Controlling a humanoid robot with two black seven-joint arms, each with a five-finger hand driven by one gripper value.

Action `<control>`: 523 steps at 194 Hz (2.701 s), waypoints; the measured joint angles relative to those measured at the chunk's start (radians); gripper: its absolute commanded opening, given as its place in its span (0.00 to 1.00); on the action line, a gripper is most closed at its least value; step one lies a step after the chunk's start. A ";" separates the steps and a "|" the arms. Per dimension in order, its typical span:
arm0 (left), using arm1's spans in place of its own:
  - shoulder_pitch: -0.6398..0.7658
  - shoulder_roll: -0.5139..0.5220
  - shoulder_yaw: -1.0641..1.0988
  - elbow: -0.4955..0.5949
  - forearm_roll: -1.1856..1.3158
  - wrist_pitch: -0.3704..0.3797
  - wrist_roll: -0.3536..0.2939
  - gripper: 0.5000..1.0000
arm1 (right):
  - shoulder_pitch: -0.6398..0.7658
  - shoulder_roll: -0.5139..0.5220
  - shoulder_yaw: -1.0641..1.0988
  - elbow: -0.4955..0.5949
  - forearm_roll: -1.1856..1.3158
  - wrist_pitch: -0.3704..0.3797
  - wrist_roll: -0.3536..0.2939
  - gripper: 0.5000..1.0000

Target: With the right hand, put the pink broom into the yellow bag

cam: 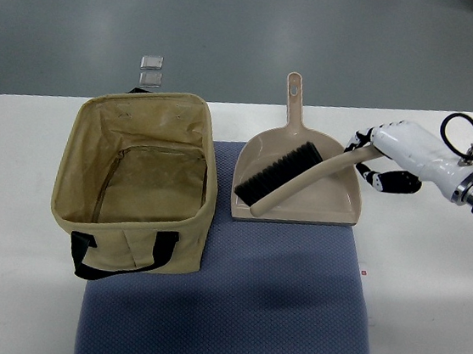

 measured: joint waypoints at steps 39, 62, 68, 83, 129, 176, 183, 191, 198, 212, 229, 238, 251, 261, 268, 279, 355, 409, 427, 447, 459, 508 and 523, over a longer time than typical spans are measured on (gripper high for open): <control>0.000 0.000 0.000 0.000 0.000 0.000 0.000 1.00 | 0.174 0.003 0.027 -0.078 0.002 0.037 0.023 0.00; 0.000 0.000 0.000 0.000 0.000 0.000 0.000 1.00 | 0.270 0.029 0.028 -0.127 0.004 0.076 0.028 0.00; 0.000 0.000 0.000 0.000 0.000 0.000 0.000 1.00 | 0.296 0.045 0.028 -0.138 0.004 0.087 0.028 0.00; 0.000 0.000 0.000 0.000 0.000 0.000 0.000 1.00 | 0.357 0.102 0.028 -0.156 0.007 0.120 0.025 0.00; 0.000 0.000 0.000 0.000 0.000 0.000 0.000 1.00 | 0.450 0.305 0.018 -0.179 -0.002 0.209 0.017 0.00; 0.000 0.000 0.000 0.000 0.000 0.000 0.000 1.00 | 0.454 0.448 -0.013 -0.186 -0.033 0.254 0.016 0.00; 0.000 0.000 0.000 0.000 0.000 0.000 0.000 1.00 | 0.454 0.454 -0.028 -0.191 -0.037 0.254 0.016 0.00; 0.000 0.000 0.000 0.000 0.000 0.000 0.000 1.00 | 0.454 0.459 -0.044 -0.197 -0.039 0.253 0.017 0.00; 0.000 0.000 0.000 0.000 0.000 0.000 0.000 1.00 | 0.453 0.462 -0.057 -0.200 -0.039 0.251 0.018 0.00; 0.000 0.000 0.000 0.000 0.000 0.000 0.000 1.00 | 0.447 0.467 -0.070 -0.204 -0.040 0.247 0.018 0.10; 0.000 0.000 0.000 0.000 0.000 0.000 0.000 1.00 | 0.437 0.472 -0.073 -0.207 -0.040 0.244 0.019 0.54; 0.000 0.000 0.000 0.000 0.000 0.000 0.000 1.00 | 0.434 0.473 -0.073 -0.210 -0.038 0.244 0.019 0.66; 0.000 0.000 0.000 0.000 0.000 0.000 0.000 1.00 | 0.433 0.474 -0.071 -0.211 -0.034 0.243 0.020 0.81; 0.000 0.000 0.000 0.000 0.000 0.000 0.000 1.00 | 0.433 0.473 -0.069 -0.212 -0.031 0.244 0.020 0.83; 0.000 0.000 0.000 0.000 0.000 0.000 0.000 1.00 | 0.433 0.472 -0.068 -0.212 -0.028 0.245 0.020 0.83; 0.000 0.000 0.000 0.000 0.000 0.000 0.000 1.00 | 0.432 0.468 -0.064 -0.212 -0.024 0.246 0.020 0.83; 0.000 0.000 0.000 0.000 0.000 0.000 0.000 1.00 | 0.309 0.442 0.180 -0.213 0.170 0.257 0.013 0.83; 0.000 0.000 0.000 0.000 0.000 0.000 0.000 1.00 | 0.131 0.458 0.481 -0.306 0.624 0.241 -0.051 0.83; 0.000 0.000 0.000 0.000 0.000 0.000 0.000 1.00 | 0.097 0.469 0.550 -0.375 0.783 0.232 -0.053 0.83; 0.000 0.000 0.000 0.000 0.000 0.000 0.000 1.00 | 0.072 0.482 0.603 -0.448 0.951 0.221 -0.052 0.83; 0.000 0.000 0.000 0.000 0.000 0.000 0.000 1.00 | 0.057 0.488 0.622 -0.485 1.047 0.217 -0.048 0.83; 0.000 0.000 0.000 0.000 0.000 0.000 0.000 1.00 | -0.034 0.513 0.657 -0.533 1.226 0.216 -0.022 0.86; 0.000 0.000 0.000 0.000 0.000 0.000 0.000 1.00 | -0.066 0.529 0.691 -0.533 1.233 0.221 -0.005 0.86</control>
